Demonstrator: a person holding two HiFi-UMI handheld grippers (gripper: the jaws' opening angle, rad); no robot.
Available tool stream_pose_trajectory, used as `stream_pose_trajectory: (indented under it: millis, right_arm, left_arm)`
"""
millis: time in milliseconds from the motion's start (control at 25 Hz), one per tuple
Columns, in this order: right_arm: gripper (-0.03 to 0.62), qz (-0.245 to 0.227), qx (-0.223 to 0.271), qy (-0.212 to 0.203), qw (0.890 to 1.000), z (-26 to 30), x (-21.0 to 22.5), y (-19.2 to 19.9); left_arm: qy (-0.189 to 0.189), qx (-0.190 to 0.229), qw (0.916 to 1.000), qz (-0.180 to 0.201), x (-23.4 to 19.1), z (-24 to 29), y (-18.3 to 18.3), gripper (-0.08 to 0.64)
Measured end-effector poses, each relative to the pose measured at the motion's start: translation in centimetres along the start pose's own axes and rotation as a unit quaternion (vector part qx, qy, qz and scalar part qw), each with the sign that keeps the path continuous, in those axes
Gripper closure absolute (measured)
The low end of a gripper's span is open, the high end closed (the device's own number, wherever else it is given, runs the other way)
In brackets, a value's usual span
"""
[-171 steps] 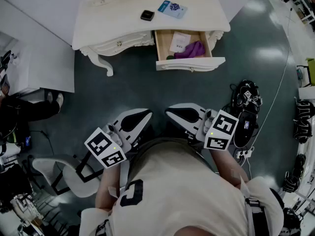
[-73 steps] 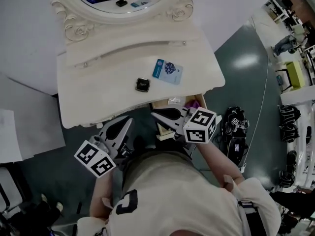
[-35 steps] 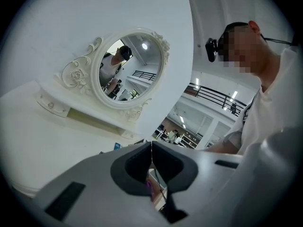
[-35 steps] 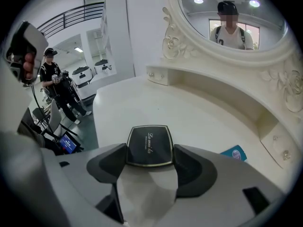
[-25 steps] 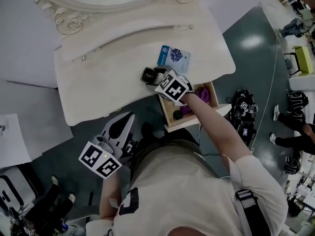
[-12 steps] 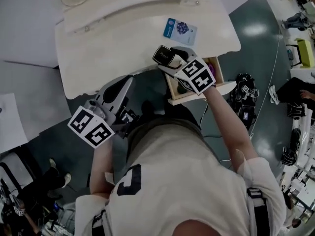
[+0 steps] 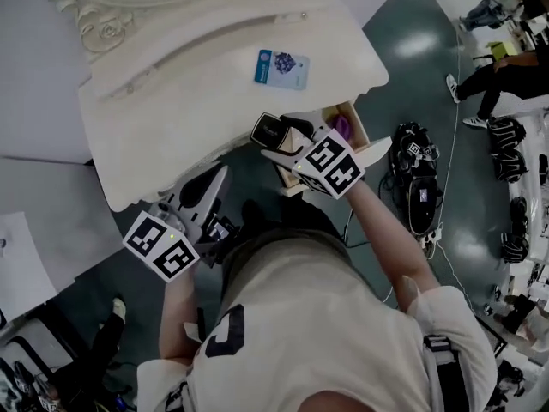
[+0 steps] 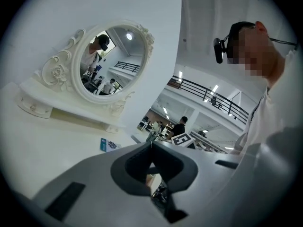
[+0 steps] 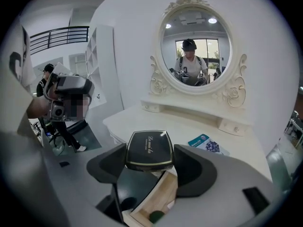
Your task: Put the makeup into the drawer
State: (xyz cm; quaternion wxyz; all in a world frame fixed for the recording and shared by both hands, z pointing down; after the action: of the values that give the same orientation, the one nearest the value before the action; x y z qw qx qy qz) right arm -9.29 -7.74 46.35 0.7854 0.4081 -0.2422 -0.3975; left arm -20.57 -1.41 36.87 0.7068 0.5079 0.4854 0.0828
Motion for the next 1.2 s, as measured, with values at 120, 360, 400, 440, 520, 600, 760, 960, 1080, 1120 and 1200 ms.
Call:
stream_pose_trajectory:
  millis: [120, 360, 400, 440, 520, 600, 760, 960, 1080, 1120, 1200]
  right_arm:
    - [0.268, 0.006, 0.008, 0.007, 1.0, -1.2, 0.6, -0.3]
    - [0.268, 0.023, 0.022, 0.029, 0.999, -4.9, 2.6, 0.0]
    - [0.268, 0.025, 0.023, 0.029, 0.999, -5.5, 2.7, 0.2]
    - [0.268, 0.029, 0.024, 0.027, 0.999, -6.1, 2.7, 0.4]
    - [0.268, 0.037, 0.026, 0.028, 0.999, -6.9, 3.0, 0.8]
    - [0.268, 0.042, 0.029, 0.035, 0.998, -7.6, 3.8, 1.2]
    - [0.268, 0.053, 0.031, 0.042, 0.997, -8.7, 4.7, 2.5]
    - [0.268, 0.065, 0.02, 0.041, 0.997, -9.3, 5.5, 4.4]
    - [0.268, 0.072, 0.014, 0.032, 0.997, -9.1, 5.8, 5.4]
    - [0.268, 0.074, 0.012, 0.029, 0.997, -9.0, 5.9, 5.8]
    - [0.268, 0.078, 0.009, 0.023, 0.997, -8.7, 6.0, 6.5]
  left_arm:
    - [0.024, -0.024, 0.9994, 0.0, 1.4, 2.0, 1.4, 0.502]
    - [0.07, -0.064, 0.9955, 0.006, 3.8, 6.2, 3.2, 0.502]
    - [0.072, -0.067, 0.9952, 0.005, 4.2, 6.6, 3.3, 0.502]
    - [0.072, -0.07, 0.995, 0.004, 4.6, 6.8, 3.6, 0.502]
    - [0.074, -0.078, 0.9942, 0.003, 4.9, 7.6, 4.2, 0.502]
    - [0.08, -0.086, 0.9931, 0.004, 4.9, 8.7, 4.7, 0.502]
    - [0.088, -0.095, 0.9915, 0.005, 5.3, 10.2, 5.8, 0.502]
    - [0.084, -0.1, 0.9914, 0.006, 6.0, 11.3, 6.4, 0.502]
    - [0.073, -0.103, 0.992, 0.003, 6.1, 11.7, 6.7, 0.502]
    - [0.069, -0.103, 0.9923, 0.002, 6.1, 11.8, 6.8, 0.502]
    - [0.064, -0.102, 0.9928, 0.002, 6.0, 11.9, 7.2, 0.502]
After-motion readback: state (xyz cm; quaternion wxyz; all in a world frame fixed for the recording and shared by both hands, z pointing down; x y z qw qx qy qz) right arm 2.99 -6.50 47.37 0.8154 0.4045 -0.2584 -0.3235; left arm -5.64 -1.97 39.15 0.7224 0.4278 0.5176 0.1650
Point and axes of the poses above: the fingertips, and each gripper's own axes: z forward along the fingers, x to its right, y out of its underside, the point moved 2 cm from there along -z, backward along the fingers, and after that the axes turned 6 degrees about x, right-handed, at the moved point
